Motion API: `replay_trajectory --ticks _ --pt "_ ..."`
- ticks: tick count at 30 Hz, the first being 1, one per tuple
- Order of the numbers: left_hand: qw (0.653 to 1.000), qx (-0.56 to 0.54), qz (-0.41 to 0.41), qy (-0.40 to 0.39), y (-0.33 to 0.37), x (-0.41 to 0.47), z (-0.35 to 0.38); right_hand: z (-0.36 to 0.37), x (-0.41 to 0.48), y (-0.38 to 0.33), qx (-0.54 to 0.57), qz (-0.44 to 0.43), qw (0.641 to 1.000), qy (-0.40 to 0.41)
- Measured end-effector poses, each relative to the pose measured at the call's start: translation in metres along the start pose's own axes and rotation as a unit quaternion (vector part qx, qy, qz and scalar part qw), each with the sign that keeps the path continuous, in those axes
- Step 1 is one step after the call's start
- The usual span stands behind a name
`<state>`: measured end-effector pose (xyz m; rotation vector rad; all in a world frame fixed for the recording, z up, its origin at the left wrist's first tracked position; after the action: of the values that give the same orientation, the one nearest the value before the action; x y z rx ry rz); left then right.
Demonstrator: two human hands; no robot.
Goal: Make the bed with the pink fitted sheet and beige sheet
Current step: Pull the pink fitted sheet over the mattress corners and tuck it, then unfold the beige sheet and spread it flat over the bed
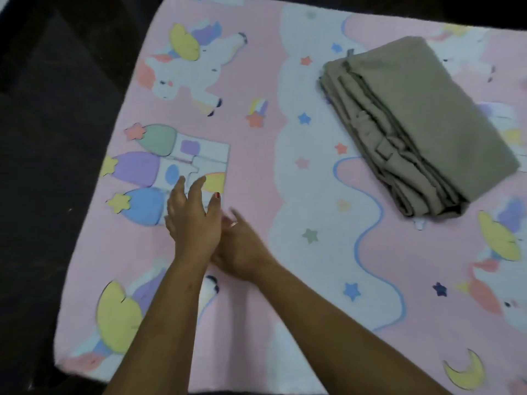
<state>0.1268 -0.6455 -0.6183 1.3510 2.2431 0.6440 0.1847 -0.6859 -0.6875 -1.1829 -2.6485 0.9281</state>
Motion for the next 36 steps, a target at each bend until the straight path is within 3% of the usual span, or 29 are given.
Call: replay_trajectory --ticks 2,5,8,11,18,24,29,33,36 --pt "0.999 -0.022 0.027 -0.031 0.032 -0.004 0.029 -0.054 -0.019 0.080 -0.034 0.103 0.991 0.077" --pt "0.994 -0.057 0.039 -0.080 0.077 -0.016 0.073 -0.143 -0.077 0.180 -0.158 0.240 0.939 0.187" --pt "0.983 -0.116 0.050 -0.133 0.122 -0.033 0.115 -0.193 -0.142 0.255 -0.216 0.350 0.890 0.196" --pt "0.958 -0.165 -0.006 -0.233 0.152 -0.058 0.168 -0.220 -0.201 0.309 -0.211 0.431 0.856 0.190" --pt "0.882 -0.223 -0.172 -0.377 0.200 -0.098 0.264 -0.222 -0.250 0.364 -0.120 0.438 0.882 0.128" --pt "0.830 -0.345 -0.261 -0.352 0.233 -0.107 0.309 -0.216 -0.258 0.378 -0.147 0.446 0.876 0.106" --pt "0.852 -0.347 -0.271 -0.284 0.237 -0.102 0.318 -0.223 -0.235 0.380 -0.139 0.463 0.869 0.100" --pt "0.863 -0.363 -0.210 -0.281 0.256 -0.095 0.303 -0.259 -0.225 0.367 -0.213 0.430 0.869 0.123" --pt "0.873 -0.395 -0.168 -0.233 0.264 -0.076 0.264 -0.289 -0.222 0.343 -0.211 0.430 0.862 0.165"
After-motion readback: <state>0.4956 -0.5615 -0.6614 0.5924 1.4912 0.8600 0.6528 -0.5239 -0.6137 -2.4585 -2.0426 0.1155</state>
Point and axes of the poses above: each hand's wrist, its own x-axis towards the middle knuckle, its own z-axis out of the palm, y = z × x, the point moved 10 cm from there along x, towards the middle knuckle, and after that the axes turned 4 degrees about y, right-handed, at the moved point
